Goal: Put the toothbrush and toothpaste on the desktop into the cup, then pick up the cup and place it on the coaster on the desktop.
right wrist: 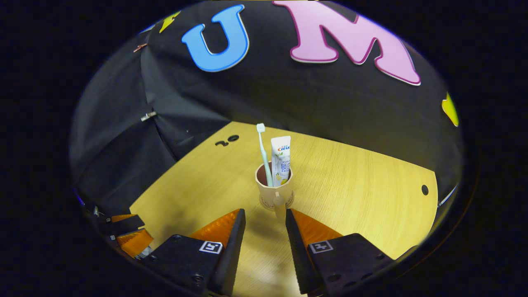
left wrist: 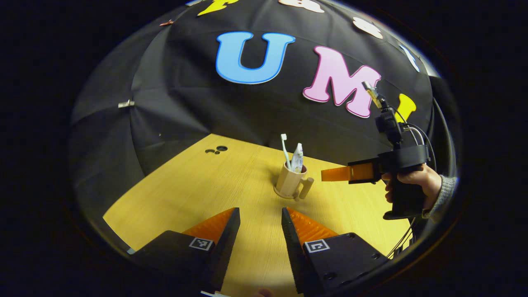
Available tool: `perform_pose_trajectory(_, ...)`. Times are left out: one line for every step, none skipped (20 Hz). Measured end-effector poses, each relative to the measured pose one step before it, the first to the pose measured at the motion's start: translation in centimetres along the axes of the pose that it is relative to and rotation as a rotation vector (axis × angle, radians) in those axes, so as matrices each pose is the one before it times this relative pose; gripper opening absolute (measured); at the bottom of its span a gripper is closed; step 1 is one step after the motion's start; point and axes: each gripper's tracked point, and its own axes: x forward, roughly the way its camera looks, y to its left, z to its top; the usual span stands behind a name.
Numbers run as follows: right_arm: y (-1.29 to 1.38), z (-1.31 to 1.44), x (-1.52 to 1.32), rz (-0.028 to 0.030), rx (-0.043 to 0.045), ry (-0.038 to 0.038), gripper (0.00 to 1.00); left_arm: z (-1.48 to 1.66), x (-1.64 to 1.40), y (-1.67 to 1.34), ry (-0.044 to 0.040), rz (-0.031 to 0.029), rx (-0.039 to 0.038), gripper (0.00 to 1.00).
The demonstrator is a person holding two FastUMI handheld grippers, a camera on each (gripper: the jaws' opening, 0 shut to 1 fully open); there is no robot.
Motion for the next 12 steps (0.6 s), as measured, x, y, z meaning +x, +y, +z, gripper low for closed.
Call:
perform_pose_trajectory(-0.023, 0.102, -1.751, -0.01492, 0.00423, -0.02215, 0.65, 0.906, -0.402, -0.934, -0.01398, -0.0201, 0.00937, 0.69)
perform_pose_trajectory(0.069, 0.574, -1.792, -0.00884, 0.00085, -0.02888, 0.67, 0.907, -0.502, -1.096, -0.02083, -0.02926, 0.00042, 0.71)
perform_pose_trajectory(0.074, 0.802, -1.861, -0.00597, -0.00435, -0.03494, 0.68, 0.902, -0.399, -0.979, -0.02224, -0.02498, 0.00066, 0.74)
perform_pose_trajectory(0.112, 0.823, -1.331, -0.00509, -0.00763, -0.0367, 0.68, 0.9, -0.453, -0.964, -0.01813, -0.01682, 0.00676, 0.75)
perform_pose_trajectory(0.107, 0.478, -1.341, 0.00409, -0.00319, -0.02269, 0.69, 0.942, -0.473, -0.755, -0.01889, -0.00966, 0.01209, 0.78)
perform_pose_trajectory(0.118, 0.213, -1.302, 0.00218, -0.0014, -0.01355, 0.7, 0.667, -0.34, -0.611, -0.0165, -0.00784, 0.01072, 0.79)
perform_pose_trajectory(-0.168, 0.288, -1.261, -0.00222, 0.00259, -0.01365, 0.71, 0.727, -0.304, -0.704, -0.01472, -0.01391, 0.0113, 0.81)
perform_pose_trajectory(-0.334, 0.41, -0.861, -0.00368, 0.00378, -0.01249, 0.72, 0.616, -0.183, -0.762, -0.0145, -0.02109, 0.01052, 0.81)
perform_pose_trajectory(-0.206, 0.294, -0.995, -0.00668, 0.00869, -0.01481, 0.67, 0.496, -0.252, -0.923, -0.00532, -0.02872, 0.01101, 0.82)
perform_pose_trajectory(0.088, 0.192, -0.885, -0.00255, 0.01139, -0.01533, 0.72, 0.476, -0.279, -0.666, -0.00393, -0.01898, 0.01378, 0.82)
perform_pose_trajectory(0.131, 0.236, -0.94, 0.00358, 0.01603, -0.01375, 0.75, 0.418, -0.29, -0.338, -0.00654, -0.00643, 0.01149, 0.82)
perform_pose_trajectory(0.136, 0.286, -0.922, -0.00001, 0.01601, -0.01663, 0.78, 0.595, -0.295, -0.378, -0.01162, -0.00691, 0.01237, 0.82)
